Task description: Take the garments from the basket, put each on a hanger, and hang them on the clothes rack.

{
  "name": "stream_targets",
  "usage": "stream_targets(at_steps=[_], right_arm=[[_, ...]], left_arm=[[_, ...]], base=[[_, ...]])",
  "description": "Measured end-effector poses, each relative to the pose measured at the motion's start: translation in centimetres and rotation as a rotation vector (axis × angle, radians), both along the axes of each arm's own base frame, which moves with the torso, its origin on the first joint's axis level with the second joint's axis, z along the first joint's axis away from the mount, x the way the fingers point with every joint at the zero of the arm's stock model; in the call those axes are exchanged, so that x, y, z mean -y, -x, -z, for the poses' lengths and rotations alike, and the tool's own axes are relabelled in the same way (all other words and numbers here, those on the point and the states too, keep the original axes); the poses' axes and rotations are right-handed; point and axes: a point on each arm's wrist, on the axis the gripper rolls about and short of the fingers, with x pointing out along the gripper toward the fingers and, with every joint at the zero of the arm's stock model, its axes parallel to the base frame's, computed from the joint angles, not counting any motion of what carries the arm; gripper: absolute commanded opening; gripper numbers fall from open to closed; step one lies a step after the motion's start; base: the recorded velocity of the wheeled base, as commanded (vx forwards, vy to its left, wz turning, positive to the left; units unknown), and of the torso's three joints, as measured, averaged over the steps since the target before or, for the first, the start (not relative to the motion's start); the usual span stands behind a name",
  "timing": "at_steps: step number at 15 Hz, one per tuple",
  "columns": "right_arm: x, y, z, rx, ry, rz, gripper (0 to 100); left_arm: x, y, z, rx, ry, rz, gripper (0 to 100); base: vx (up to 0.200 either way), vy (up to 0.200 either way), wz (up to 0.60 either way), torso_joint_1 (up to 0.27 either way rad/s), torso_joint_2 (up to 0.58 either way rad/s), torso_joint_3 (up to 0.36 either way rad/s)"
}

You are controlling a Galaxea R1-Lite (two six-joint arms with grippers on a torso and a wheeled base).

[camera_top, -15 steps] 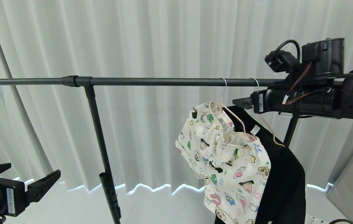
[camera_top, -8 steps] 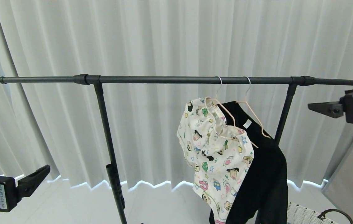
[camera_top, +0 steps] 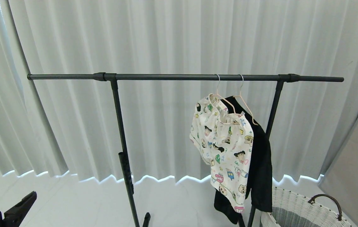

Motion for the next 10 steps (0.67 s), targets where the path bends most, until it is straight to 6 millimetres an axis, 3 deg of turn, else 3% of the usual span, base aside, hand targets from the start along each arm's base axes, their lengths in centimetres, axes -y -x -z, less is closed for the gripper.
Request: stream_targets(at_steps=[5,10], right_arm=[[0.2,2.2,2.0,-0.025,0.009,0.006,100],[0.3,3.2,3.3,-0.047,0.011,0.011,100]], left_arm=[[0.2,2.9,2.7,0.027,-0.038,0.014,100],[0.3,6.0,6.3,0.091,-0.123,0.033,100]], base=[[-0.200,0.000,0.00,0.000,0.00,0.003],[-0.200,0.000,0.00,0.000,0.00,0.001]])
